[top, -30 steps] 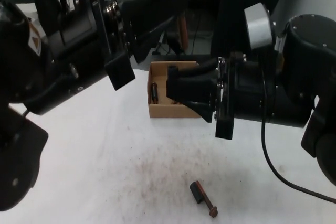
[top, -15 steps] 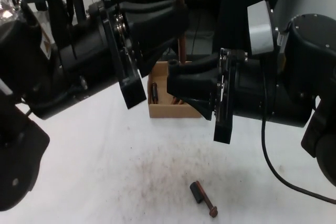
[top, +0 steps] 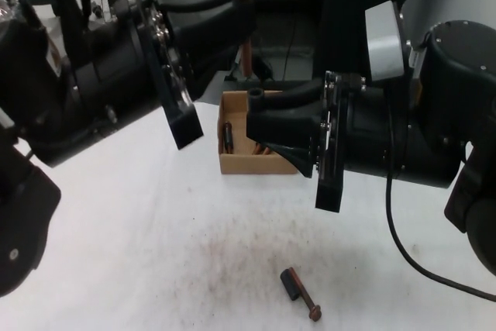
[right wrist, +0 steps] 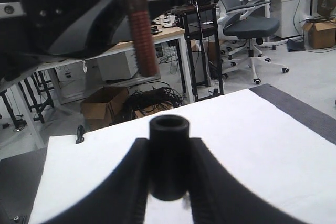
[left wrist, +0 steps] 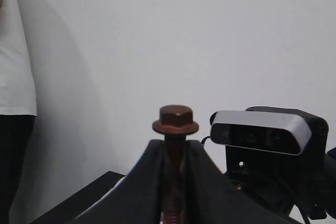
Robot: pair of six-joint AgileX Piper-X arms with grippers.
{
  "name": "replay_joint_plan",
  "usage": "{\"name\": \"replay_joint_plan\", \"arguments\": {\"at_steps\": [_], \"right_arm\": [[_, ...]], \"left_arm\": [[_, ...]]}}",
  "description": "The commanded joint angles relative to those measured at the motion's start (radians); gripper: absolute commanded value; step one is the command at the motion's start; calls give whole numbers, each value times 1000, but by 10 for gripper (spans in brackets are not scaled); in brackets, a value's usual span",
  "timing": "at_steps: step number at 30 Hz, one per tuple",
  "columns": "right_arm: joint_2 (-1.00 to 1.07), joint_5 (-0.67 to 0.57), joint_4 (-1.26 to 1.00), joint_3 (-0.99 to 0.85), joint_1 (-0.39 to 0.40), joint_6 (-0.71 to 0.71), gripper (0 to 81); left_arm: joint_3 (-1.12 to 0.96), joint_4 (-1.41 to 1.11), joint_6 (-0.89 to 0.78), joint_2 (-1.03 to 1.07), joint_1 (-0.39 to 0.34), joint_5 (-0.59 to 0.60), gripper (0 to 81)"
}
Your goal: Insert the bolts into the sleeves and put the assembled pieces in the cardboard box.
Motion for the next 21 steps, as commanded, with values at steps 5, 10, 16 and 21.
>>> {"name": "replay_joint_plan", "arguments": {"at_steps": [5, 10, 16, 21], "right_arm": [[-14, 1, -13, -5, 1, -7, 8], [-14, 1, -13, -5, 1, -7, 8], [-14, 1, -13, -5, 1, -7, 8], [-14, 1, -11, -5, 1, -7, 8]], "left_arm": [[-11, 33, 7, -5, -1, 8, 2], [-11, 68, 7, -5, 0, 15, 2], [-11, 67, 7, -1, 0, 9, 2], [-11, 52, 4, -1, 0, -2, 2]]}}
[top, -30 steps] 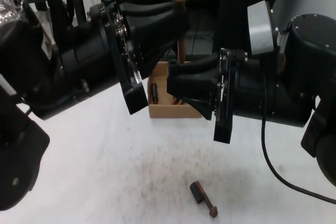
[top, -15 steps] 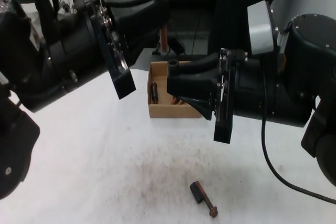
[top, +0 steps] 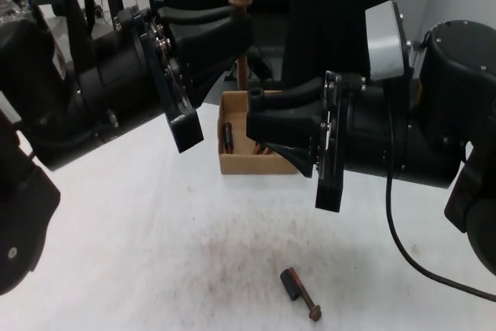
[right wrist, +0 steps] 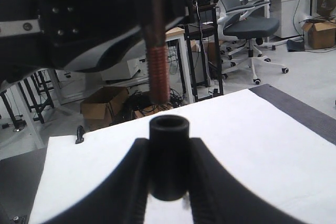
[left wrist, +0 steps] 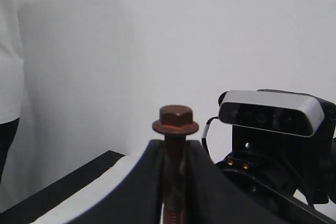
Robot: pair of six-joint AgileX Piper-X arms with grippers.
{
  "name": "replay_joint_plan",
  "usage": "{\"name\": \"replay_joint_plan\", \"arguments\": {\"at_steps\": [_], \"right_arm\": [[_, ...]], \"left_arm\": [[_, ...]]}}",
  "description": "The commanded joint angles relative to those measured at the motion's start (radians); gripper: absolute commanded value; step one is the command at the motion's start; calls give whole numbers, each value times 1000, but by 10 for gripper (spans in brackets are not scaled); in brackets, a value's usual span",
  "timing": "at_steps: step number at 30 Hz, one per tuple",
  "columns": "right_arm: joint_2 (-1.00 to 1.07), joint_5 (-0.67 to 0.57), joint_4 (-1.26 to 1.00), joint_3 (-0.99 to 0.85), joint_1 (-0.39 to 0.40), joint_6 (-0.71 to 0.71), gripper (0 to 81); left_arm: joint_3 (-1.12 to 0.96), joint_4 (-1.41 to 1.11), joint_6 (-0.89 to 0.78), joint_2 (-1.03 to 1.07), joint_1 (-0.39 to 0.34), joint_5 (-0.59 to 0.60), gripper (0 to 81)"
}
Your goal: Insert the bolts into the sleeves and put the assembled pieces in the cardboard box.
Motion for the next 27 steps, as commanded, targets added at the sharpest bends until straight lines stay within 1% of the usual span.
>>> {"name": "replay_joint_plan", "arguments": {"at_steps": [1, 11, 27], "right_arm": [[-14, 1, -11, -5, 1, -7, 8], [-14, 1, -9, -5, 1, -7, 8], [-14, 1, -9, -5, 1, -7, 8]], "left_arm": [[-11, -25, -5, -1, -3, -5, 2], [-11, -25, -36, -1, -5, -16, 2], [-11, -25, -34, 6, -5, -16, 2]]}}
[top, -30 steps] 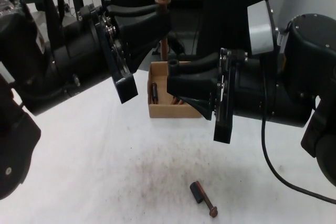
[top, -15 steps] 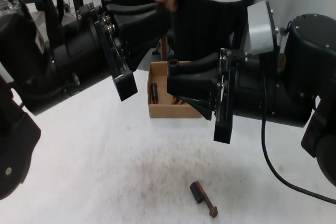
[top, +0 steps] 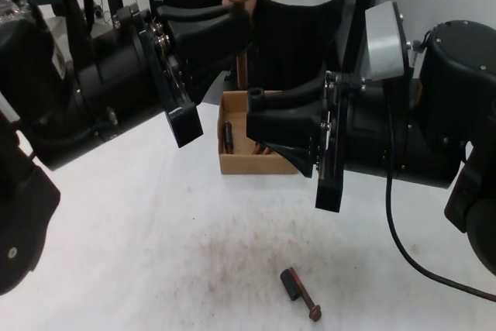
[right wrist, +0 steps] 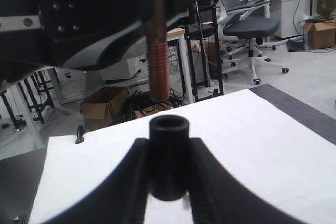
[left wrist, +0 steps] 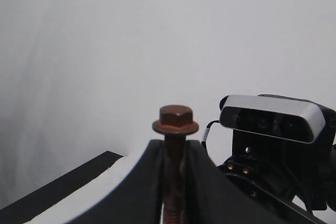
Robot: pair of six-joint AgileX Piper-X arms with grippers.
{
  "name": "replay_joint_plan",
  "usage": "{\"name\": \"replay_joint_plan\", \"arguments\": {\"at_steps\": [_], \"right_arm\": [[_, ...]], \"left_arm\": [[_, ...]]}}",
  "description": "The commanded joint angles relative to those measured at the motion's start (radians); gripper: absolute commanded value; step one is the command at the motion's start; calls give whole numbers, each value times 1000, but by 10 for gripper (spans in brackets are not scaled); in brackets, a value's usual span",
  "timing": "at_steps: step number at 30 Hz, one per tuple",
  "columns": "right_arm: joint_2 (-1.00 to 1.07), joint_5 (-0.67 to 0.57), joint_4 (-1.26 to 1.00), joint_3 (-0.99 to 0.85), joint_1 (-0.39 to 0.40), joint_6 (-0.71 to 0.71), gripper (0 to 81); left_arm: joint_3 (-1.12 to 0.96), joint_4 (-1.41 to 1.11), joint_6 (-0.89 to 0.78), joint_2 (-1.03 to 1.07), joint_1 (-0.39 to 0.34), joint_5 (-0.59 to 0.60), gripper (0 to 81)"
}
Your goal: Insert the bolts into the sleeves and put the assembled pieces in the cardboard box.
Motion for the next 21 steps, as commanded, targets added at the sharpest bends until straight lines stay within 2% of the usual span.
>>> {"name": "replay_joint_plan", "arguments": {"at_steps": [1, 21], "right_arm": [[-14, 1, -9, -5, 1, -7, 8], [-14, 1, 10, -5, 1, -7, 8]], "left_arm": [[-11, -20, -7, 11, -5, -8, 2], [-11, -91, -58, 39, -5, -8, 2]]}}
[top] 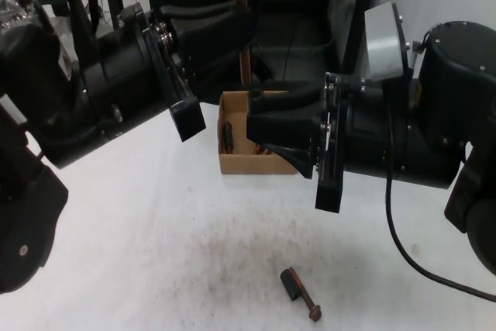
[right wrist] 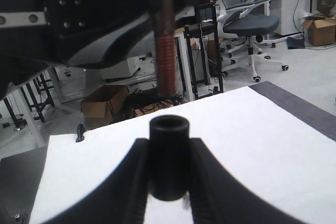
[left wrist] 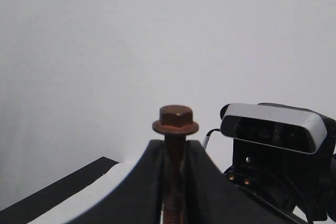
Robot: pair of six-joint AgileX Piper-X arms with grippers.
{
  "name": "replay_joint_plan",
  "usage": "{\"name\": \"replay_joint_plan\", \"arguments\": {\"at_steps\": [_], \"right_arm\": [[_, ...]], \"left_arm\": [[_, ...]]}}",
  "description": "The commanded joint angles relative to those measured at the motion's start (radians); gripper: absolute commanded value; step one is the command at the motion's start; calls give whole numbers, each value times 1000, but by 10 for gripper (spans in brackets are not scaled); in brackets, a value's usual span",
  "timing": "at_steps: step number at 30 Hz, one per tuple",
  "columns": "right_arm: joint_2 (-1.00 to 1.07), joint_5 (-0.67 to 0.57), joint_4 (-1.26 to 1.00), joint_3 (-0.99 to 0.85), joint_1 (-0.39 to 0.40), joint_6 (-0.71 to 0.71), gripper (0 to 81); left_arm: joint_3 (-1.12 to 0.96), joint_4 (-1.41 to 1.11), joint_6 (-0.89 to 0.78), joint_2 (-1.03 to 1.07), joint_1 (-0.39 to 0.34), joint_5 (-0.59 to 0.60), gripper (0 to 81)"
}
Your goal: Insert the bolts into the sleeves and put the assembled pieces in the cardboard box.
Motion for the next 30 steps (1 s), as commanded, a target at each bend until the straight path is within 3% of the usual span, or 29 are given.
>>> {"name": "replay_joint_plan", "arguments": {"at_steps": [1, 30], "right_arm": [[-14, 1, -4, -5, 1, -9, 8], [-14, 0, -13, -5, 3, -9, 8]], "left_arm": [[-11, -23, -11, 4, -5, -6, 2], [-11, -10, -52, 14, -18, -1, 2]]}}
